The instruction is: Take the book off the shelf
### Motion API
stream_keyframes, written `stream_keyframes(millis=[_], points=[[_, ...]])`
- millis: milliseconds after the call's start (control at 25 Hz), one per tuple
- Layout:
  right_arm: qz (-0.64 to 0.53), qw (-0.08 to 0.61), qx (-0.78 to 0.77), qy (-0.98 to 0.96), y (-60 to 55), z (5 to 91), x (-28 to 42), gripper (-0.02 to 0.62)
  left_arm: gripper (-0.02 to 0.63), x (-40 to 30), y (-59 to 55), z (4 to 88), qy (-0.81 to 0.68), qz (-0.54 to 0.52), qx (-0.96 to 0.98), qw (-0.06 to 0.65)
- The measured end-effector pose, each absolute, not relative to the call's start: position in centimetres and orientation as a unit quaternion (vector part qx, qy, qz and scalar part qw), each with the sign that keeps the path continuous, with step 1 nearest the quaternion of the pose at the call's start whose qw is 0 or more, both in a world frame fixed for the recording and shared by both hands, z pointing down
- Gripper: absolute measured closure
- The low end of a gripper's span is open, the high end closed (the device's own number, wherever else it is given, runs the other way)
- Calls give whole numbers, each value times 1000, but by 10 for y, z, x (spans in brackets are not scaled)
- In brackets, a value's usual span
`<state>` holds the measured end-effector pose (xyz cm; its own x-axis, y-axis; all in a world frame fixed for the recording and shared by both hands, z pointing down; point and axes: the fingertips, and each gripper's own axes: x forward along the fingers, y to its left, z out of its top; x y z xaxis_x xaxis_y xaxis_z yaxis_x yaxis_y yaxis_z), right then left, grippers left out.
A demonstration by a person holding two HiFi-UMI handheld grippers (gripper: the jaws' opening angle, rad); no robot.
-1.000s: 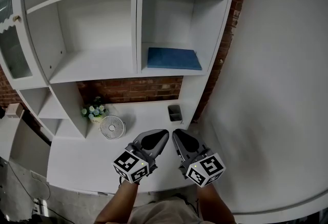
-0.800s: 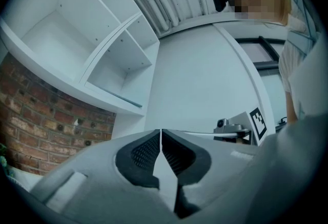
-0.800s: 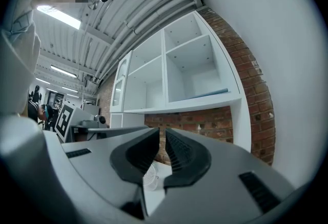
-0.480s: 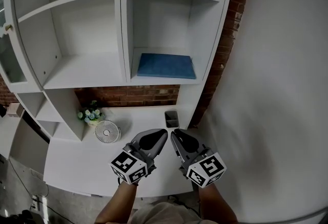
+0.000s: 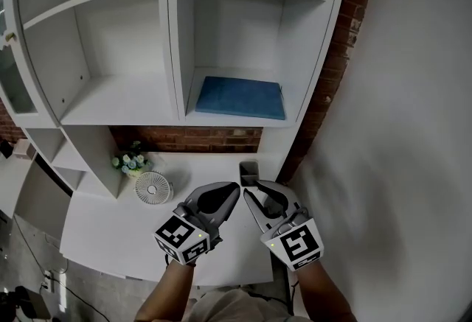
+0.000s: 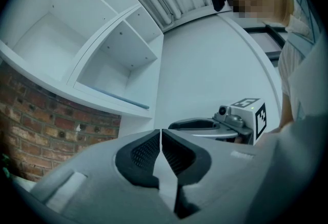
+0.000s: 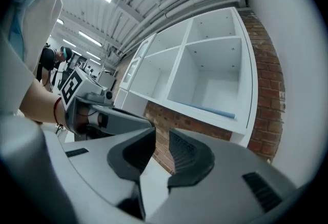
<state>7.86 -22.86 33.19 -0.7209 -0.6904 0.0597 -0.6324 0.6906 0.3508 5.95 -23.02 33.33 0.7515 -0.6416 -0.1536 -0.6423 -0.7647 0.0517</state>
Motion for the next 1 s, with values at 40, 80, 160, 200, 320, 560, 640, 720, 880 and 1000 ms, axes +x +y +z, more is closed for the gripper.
stream_keyframes(millis=[40, 80, 160, 200, 320, 560, 640, 720, 880, 1000], points=[[-165, 103, 361, -912, -232, 329, 79, 517, 595, 59, -233, 331, 345, 81, -935, 3], [-175, 109, 361, -909, -235, 326, 79, 515, 595, 59, -236, 329, 348, 81, -934, 5], [-191, 119, 361, -905, -241, 319, 78, 512, 595, 57, -242, 324, 353, 82, -932, 10], [-200, 125, 360, -903, -244, 316, 77, 512, 595, 56, -245, 322, 355, 82, -931, 12], [-234, 152, 354, -893, -250, 312, 74, 511, 595, 54, -252, 317, 357, 80, -930, 17], [-303, 202, 353, -862, -268, 296, 75, 511, 595, 53, -266, 309, 360, 80, -930, 16], [-326, 218, 353, -849, -274, 290, 77, 512, 595, 53, -269, 308, 360, 82, -929, 13], [-348, 238, 353, -835, -281, 284, 79, 511, 595, 53, -272, 308, 360, 82, -929, 9], [-390, 275, 351, -805, -294, 276, 83, 511, 595, 55, -278, 307, 357, 85, -930, 2], [-417, 302, 346, -784, -305, 272, 84, 511, 595, 56, -282, 307, 353, 83, -932, -1]])
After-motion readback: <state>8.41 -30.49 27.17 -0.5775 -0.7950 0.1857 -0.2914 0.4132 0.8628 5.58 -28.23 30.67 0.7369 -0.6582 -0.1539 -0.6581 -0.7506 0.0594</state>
